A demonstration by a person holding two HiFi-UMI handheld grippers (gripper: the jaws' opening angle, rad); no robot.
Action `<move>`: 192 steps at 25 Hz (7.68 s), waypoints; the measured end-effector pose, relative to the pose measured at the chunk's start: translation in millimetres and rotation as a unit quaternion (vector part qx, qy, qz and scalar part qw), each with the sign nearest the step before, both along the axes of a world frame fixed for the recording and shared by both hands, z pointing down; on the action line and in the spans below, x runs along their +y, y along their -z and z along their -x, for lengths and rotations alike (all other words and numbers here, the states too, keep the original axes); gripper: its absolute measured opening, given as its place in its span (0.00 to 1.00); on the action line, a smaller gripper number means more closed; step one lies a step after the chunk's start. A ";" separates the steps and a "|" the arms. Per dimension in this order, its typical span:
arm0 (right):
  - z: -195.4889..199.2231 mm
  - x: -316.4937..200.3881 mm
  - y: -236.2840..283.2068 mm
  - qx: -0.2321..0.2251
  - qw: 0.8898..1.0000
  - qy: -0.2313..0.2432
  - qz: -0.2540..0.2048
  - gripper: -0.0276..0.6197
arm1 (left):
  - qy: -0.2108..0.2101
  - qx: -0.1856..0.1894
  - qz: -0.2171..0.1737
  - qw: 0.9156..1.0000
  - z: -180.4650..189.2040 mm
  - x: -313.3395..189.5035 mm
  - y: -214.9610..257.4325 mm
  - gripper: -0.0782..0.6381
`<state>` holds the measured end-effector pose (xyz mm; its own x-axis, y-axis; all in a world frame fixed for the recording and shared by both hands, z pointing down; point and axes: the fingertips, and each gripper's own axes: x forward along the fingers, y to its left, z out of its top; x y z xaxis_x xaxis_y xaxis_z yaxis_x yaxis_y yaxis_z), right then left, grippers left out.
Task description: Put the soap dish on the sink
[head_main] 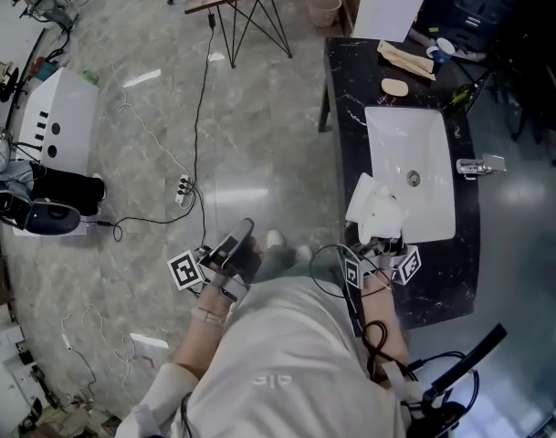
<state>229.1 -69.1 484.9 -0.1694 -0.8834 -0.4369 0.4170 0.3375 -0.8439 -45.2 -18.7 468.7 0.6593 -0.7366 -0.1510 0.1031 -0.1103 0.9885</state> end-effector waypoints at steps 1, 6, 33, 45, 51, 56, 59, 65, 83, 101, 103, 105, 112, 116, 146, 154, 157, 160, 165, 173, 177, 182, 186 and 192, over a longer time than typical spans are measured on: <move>-0.5 -1.4 -1.1 0.000 1.000 -0.001 0.001 0.39 | -0.001 0.000 0.001 1.000 0.1 -2.3 -1.0 0.12; -3.1 -8.8 -5.6 0.001 1.000 -0.010 0.007 0.39 | -0.013 -0.001 -0.001 1.000 -2.8 -17.0 -0.3 0.12; -19.1 -212.1 -18.7 0.261 0.963 -0.062 0.028 0.39 | 0.019 0.017 0.025 0.999 30.0 -93.1 -12.3 0.12; -20.4 -299.7 -58.3 0.388 0.916 -0.064 0.086 0.39 | 0.048 0.020 0.044 0.998 49.9 -96.6 -24.3 0.12; -31.2 -327.9 -87.8 0.461 0.877 -0.060 0.123 0.38 | 0.062 0.030 0.059 0.996 56.4 -92.2 -33.4 0.12; -45.6 -337.7 -116.8 0.492 0.851 -0.054 0.177 0.38 | 0.069 0.030 0.067 0.995 58.8 -90.5 -39.1 0.12; -50.4 -343.6 -124.7 0.524 0.828 -0.053 0.191 0.38 | 0.075 0.034 0.074 0.994 61.0 -90.0 -40.9 0.12; -58.5 -353.6 -141.7 0.564 0.794 -0.051 0.221 0.38 | 0.084 0.033 0.080 0.993 66.3 -88.4 -43.7 0.12; -52.4 -368.8 -147.9 0.692 0.685 -0.059 0.218 0.39 | 0.099 0.041 0.097 0.990 79.8 -84.7 -56.2 0.12; -51.9 -360.4 -128.4 0.707 0.678 -0.084 0.181 0.39 | 0.105 0.038 0.096 0.989 82.5 -68.8 -57.2 0.12; -54.0 -355.1 -120.8 0.701 0.684 -0.095 0.177 0.39 | 0.103 0.037 0.094 0.990 81.0 -67.1 -55.2 0.12; -55.1 -347.7 -111.2 0.688 0.697 -0.106 0.170 0.39 | 0.102 0.038 0.092 0.990 79.2 -65.2 -53.4 0.12; -45.7 -313.6 -61.3 0.646 0.742 -0.124 0.132 0.39 | 0.078 0.038 0.074 0.993 58.9 -61.4 -44.6 0.12; -29.7 -283.3 -30.0 0.597 0.786 -0.125 0.103 0.39 | 0.052 0.038 0.059 0.996 40.8 -61.9 -34.9 0.12; 81.6 -15.0 11.8 0.364 0.929 -0.004 0.067 0.26 | -0.130 0.072 -0.001 0.989 -85.8 -60.7 9.0 0.12; 85.5 -3.0 12.3 0.347 0.936 0.001 0.064 0.14 | -0.152 0.075 0.008 0.986 -95.5 -59.7 5.2 0.12; 89.1 -2.4 9.6 0.346 0.936 0.006 0.066 0.13 | -0.154 0.078 0.010 0.985 -95.0 -61.3 2.4 0.12; 92.0 -1.6 1.9 0.348 0.934 0.006 0.074 0.12 | -0.152 0.078 0.011 0.985 -93.3 -63.5 -4.8 0.12; 97.3 -6.8 -4.2 0.350 0.933 0.007 0.078 0.11 | -0.147 0.079 0.011 0.986 -87.3 -69.1 -8.5 0.12; 107.0 -15.8 -6.2 0.361 0.929 0.022 0.078 0.09 | -0.140 0.076 0.013 0.987 -79.9 -73.2 -7.3 0.12; 113.6 -20.7 -4.2 0.363 0.928 0.029 0.080 0.09 | -0.129 0.077 0.007 0.989 -70.1 -80.0 -1.6 0.12; 119.0 -24.2 -4.6 0.364 0.927 0.038 0.083 0.09 | -0.126 0.077 0.010 0.989 -66.1 -79.7 -0.6 0.12; 120.5 -25.7 -3.1 0.365 0.927 0.040 0.083 0.09 | -0.122 0.077 0.011 0.990 -63.1 -78.8 0.2 0.12; 126.7 -26.4 -3.8 0.369 0.925 0.048 0.076 0.09 | -0.121 0.076 0.010 0.990 -60.4 -79.1 -1.2 0.12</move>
<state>102.5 -95.5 488.7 -0.4525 -0.8907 -0.0421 -0.2708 0.1823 -0.9452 15.1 -97.8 469.9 0.7880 -0.5630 -0.2491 0.2720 -0.0446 0.9613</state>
